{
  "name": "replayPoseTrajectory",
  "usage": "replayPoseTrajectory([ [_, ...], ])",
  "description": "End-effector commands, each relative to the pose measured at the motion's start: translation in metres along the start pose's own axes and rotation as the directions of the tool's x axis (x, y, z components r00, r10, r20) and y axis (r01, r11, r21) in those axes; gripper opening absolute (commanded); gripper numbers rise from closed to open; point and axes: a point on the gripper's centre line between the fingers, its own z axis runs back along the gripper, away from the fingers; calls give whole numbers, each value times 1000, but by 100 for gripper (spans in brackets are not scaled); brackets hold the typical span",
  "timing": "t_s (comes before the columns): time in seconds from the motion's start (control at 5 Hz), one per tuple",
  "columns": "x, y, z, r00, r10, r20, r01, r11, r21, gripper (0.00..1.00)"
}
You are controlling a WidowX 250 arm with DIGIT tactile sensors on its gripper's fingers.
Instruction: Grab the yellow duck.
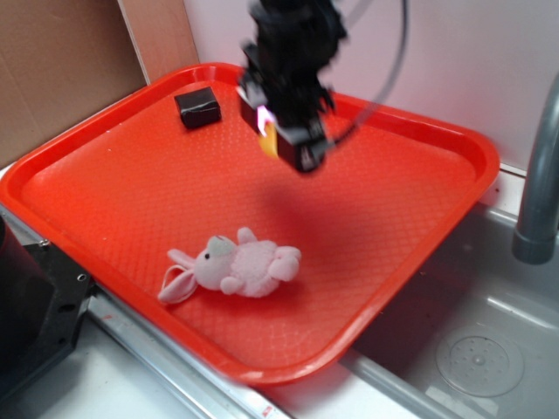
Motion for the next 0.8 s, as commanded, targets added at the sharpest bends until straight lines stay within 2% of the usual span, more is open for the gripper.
replayPoseTrajectory([
  [0.0, -48, 70, 64, 942, 323, 87, -322, 946, -29, 0],
  [0.2, -68, 78, 77, 930, 353, 104, -349, 936, -52, 0],
  [0.4, -74, 77, 78, 914, 383, 134, -379, 924, -56, 0],
  [0.6, -70, 77, 75, 931, 337, 144, -340, 941, -4, 0],
])
